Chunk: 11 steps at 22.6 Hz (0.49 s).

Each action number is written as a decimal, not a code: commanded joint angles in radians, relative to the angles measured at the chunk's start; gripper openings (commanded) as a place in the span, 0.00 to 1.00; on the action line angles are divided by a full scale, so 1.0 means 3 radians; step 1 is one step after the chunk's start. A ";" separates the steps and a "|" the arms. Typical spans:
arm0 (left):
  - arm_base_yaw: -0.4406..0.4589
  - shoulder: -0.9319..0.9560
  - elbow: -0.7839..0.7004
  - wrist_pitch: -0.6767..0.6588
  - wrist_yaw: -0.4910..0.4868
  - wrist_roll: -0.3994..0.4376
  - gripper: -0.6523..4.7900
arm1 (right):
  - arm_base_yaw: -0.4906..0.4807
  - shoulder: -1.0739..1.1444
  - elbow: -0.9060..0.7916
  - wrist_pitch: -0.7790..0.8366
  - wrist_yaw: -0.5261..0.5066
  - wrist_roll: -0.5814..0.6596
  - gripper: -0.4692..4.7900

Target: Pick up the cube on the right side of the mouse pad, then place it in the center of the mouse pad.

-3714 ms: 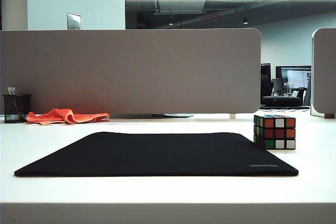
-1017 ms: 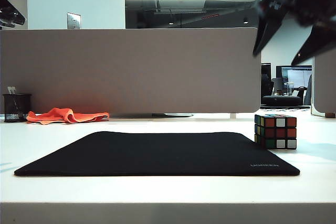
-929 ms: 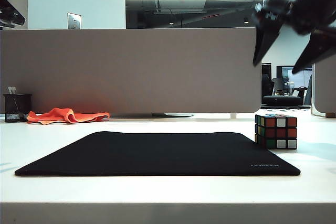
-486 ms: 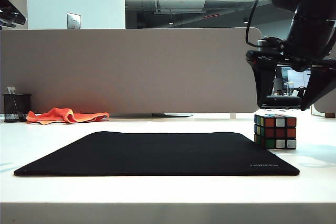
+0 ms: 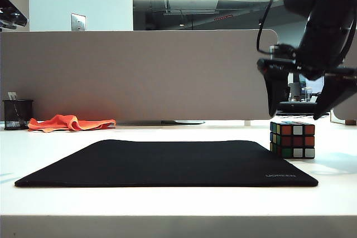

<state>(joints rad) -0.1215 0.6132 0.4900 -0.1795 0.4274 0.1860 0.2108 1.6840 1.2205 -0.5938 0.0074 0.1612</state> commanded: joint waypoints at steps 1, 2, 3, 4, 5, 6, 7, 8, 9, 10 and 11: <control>0.0005 -0.0005 0.0031 0.0031 0.0023 -0.0010 0.34 | 0.0006 0.0151 0.0093 -0.0019 0.0033 0.0009 1.00; 0.0005 -0.0005 0.0031 0.0028 0.0023 -0.0010 0.34 | 0.0008 0.0202 0.0123 -0.0032 0.0076 0.0009 1.00; 0.0005 -0.0005 0.0031 0.0025 0.0023 -0.0010 0.34 | 0.0008 0.0235 0.0141 -0.0043 0.0100 0.0009 1.00; 0.0005 -0.0005 0.0031 0.0022 0.0023 -0.0010 0.34 | 0.0008 0.0256 0.0151 -0.0043 0.0149 0.0009 1.00; 0.0005 -0.0005 0.0031 0.0013 0.0023 -0.0010 0.34 | 0.0008 0.0271 0.0153 -0.0033 0.0158 0.0010 1.00; 0.0005 -0.0005 0.0031 0.0004 0.0022 -0.0010 0.34 | 0.0008 0.0280 0.0163 -0.0034 0.0172 0.0011 1.00; 0.0005 -0.0005 0.0031 -0.0019 0.0022 -0.0009 0.34 | 0.0006 0.0295 0.0179 -0.0038 0.0183 0.0011 1.00; 0.0005 -0.0005 0.0031 -0.0027 0.0022 -0.0010 0.34 | 0.0006 0.0296 0.0181 -0.0027 0.0191 0.0011 1.00; 0.0005 -0.0005 0.0031 -0.0025 0.0022 -0.0009 0.34 | 0.0006 0.0296 0.0181 -0.0027 0.0187 0.0010 1.00; 0.0005 -0.0005 0.0031 -0.0023 0.0022 -0.0009 0.34 | 0.0006 0.0296 0.0181 -0.0025 0.0140 0.0010 1.00; 0.0005 -0.0005 0.0031 -0.0022 0.0022 -0.0009 0.34 | 0.0006 0.0296 0.0181 -0.0025 0.0108 0.0010 1.00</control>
<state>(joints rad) -0.1215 0.6132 0.4908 -0.1940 0.4274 0.1860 0.2111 1.7756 1.2701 -0.6106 0.0589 0.1619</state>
